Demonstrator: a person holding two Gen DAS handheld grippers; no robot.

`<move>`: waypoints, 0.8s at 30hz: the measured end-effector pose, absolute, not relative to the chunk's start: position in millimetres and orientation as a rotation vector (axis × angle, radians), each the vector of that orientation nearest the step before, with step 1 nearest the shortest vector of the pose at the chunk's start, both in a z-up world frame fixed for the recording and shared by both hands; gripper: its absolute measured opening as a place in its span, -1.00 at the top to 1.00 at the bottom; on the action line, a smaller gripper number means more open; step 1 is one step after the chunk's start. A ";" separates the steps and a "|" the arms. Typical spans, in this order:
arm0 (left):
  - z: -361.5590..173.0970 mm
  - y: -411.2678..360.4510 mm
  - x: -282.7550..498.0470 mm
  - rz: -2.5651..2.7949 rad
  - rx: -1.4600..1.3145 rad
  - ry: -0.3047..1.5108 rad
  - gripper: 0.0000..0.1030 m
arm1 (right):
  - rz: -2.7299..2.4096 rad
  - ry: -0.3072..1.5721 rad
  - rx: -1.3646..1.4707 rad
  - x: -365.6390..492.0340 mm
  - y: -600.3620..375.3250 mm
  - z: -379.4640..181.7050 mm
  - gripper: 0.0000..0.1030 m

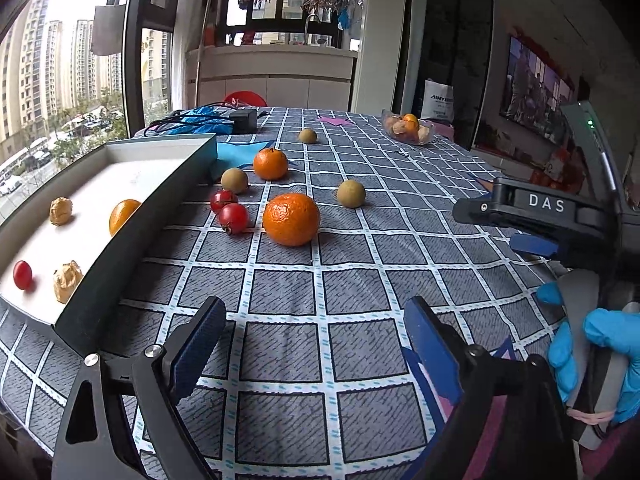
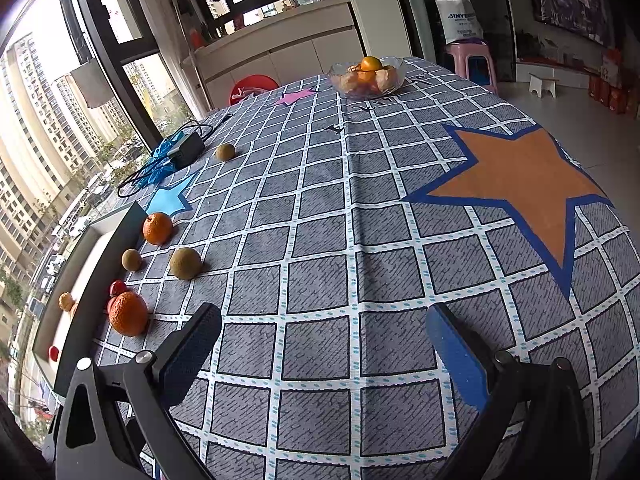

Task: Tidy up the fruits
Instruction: 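Move both open tools back over the fruit row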

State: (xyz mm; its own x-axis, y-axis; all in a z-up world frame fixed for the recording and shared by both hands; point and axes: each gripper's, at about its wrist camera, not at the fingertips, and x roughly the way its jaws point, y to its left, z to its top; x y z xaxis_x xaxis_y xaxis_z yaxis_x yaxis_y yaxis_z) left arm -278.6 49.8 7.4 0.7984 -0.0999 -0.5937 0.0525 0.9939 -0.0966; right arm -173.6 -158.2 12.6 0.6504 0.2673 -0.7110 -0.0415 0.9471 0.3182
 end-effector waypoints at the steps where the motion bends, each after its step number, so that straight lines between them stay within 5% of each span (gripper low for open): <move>1: 7.3 50.7 -279.7 -0.079 -0.079 0.643 -0.80 | 0.178 0.848 0.285 -173.6 -158.1 12.6 -0.99; 24: 30.3 79.0 -248.6 -0.176 -0.119 0.793 -0.82 | 0.182 0.843 0.295 -173.7 -158.9 12.4 -1.00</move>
